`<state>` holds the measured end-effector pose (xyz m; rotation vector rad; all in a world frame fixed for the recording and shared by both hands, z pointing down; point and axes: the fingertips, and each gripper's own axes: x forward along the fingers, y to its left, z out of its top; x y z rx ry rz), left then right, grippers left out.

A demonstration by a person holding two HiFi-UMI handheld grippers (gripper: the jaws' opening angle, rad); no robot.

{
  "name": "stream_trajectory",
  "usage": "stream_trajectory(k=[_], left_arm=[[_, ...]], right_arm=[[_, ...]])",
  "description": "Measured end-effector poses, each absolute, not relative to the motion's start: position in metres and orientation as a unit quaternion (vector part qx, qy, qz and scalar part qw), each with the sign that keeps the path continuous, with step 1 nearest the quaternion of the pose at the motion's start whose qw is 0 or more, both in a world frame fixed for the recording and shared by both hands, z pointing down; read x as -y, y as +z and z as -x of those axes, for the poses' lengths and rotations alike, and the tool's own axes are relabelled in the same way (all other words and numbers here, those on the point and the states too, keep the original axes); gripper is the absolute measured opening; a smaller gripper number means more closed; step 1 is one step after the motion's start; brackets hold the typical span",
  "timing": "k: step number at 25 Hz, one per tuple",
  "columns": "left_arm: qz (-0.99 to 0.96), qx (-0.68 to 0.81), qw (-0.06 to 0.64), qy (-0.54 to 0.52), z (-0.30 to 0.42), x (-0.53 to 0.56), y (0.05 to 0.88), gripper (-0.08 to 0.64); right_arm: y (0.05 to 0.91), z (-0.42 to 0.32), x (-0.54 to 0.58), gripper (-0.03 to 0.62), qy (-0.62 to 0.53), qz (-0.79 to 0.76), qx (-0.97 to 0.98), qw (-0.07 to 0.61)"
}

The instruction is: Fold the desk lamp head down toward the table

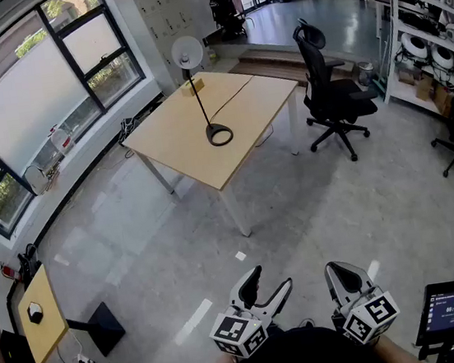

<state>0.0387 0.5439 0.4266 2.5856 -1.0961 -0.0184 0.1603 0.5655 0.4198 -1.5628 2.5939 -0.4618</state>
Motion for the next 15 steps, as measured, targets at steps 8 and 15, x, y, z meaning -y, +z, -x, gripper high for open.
stream_trajectory(k=[8,15], left_arm=[[-0.893,0.417,0.17,-0.015,-0.017,-0.541,0.426,0.347],[-0.892,0.421,0.166,-0.015,-0.02,-0.539,0.426,0.347]], right_arm=[[0.42,-0.145,-0.558,0.003,-0.153,0.485,-0.86,0.034],[0.416,-0.144,-0.554,0.003,-0.138,0.478,-0.867,0.038]])
